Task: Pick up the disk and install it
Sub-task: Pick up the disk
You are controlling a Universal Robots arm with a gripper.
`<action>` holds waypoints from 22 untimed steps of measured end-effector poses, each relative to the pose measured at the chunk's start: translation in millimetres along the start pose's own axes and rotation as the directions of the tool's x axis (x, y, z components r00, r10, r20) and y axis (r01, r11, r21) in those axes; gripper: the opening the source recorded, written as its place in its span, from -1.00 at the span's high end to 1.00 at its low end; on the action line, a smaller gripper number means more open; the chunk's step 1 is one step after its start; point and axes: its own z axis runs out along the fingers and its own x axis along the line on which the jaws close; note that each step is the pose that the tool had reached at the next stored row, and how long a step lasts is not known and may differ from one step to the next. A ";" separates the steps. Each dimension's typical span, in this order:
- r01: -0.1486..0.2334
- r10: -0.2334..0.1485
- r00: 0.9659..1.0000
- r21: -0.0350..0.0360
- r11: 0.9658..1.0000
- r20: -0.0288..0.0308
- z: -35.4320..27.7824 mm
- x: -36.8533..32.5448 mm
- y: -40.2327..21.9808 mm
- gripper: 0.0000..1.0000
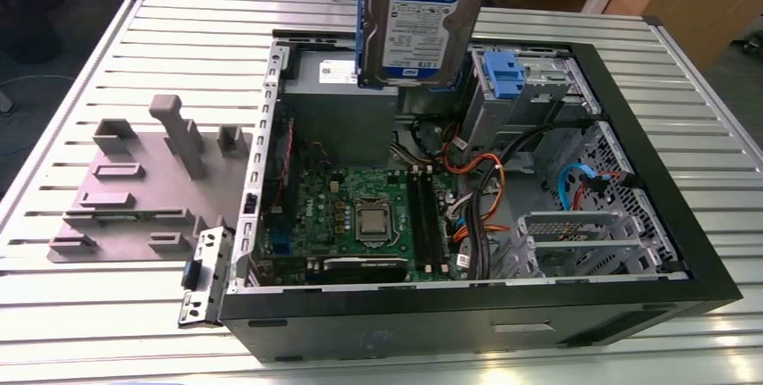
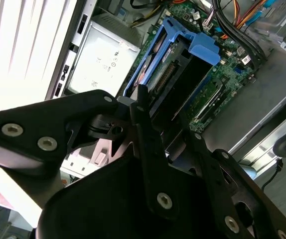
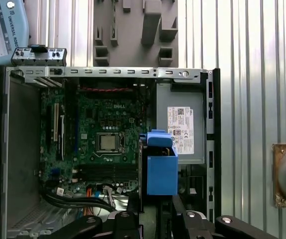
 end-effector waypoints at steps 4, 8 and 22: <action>0.000 0.000 1.000 0.000 1.000 0.000 -0.1 -0.1 -3.3 0.30; 0.000 0.000 1.000 0.000 1.000 0.000 -0.1 0.0 -3.3 0.30; 0.004 -0.004 1.000 0.003 1.000 0.016 -0.4 17.4 -3.6 0.30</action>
